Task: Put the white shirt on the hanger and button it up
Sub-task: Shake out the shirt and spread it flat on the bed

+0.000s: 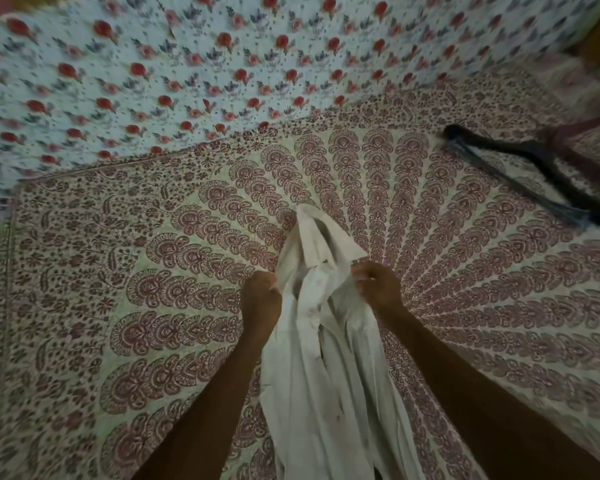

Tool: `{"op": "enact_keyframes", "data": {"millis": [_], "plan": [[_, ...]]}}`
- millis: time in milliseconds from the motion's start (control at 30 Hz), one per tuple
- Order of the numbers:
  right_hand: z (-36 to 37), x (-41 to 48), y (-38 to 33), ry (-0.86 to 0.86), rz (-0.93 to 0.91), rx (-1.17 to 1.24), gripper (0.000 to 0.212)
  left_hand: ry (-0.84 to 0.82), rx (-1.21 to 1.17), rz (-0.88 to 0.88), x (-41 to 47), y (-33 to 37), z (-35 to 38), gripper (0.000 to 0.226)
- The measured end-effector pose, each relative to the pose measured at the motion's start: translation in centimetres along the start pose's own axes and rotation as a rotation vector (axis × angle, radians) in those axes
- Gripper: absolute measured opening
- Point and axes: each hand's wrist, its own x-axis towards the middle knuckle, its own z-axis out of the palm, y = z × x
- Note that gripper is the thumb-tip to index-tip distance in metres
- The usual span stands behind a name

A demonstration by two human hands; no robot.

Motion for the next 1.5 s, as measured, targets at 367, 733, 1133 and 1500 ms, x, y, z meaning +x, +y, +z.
{"op": "enact_keyframes", "data": {"millis": [367,733,1133,1500], "plan": [[3.6,3.2,0.5,0.043,0.092,-0.154,0.018,0.041,0.078,-0.048,1.4,-0.7,4.0,0.052],[-0.1,1.0,-3.8,0.160,-0.108,-0.074,0.024,0.150,-0.111,-0.040,0.7,3.0,-0.1,0.008],[-18.4,-16.2,-22.3,0.635,-0.511,-0.346,0.018,0.133,-0.298,0.273,-8.8,21.9,-16.5,0.024],[-36.9,-29.9,-32.0,0.853,-0.653,-0.497,0.028,0.423,-0.269,0.499,-21.0,38.8,-27.9,0.030]]}}
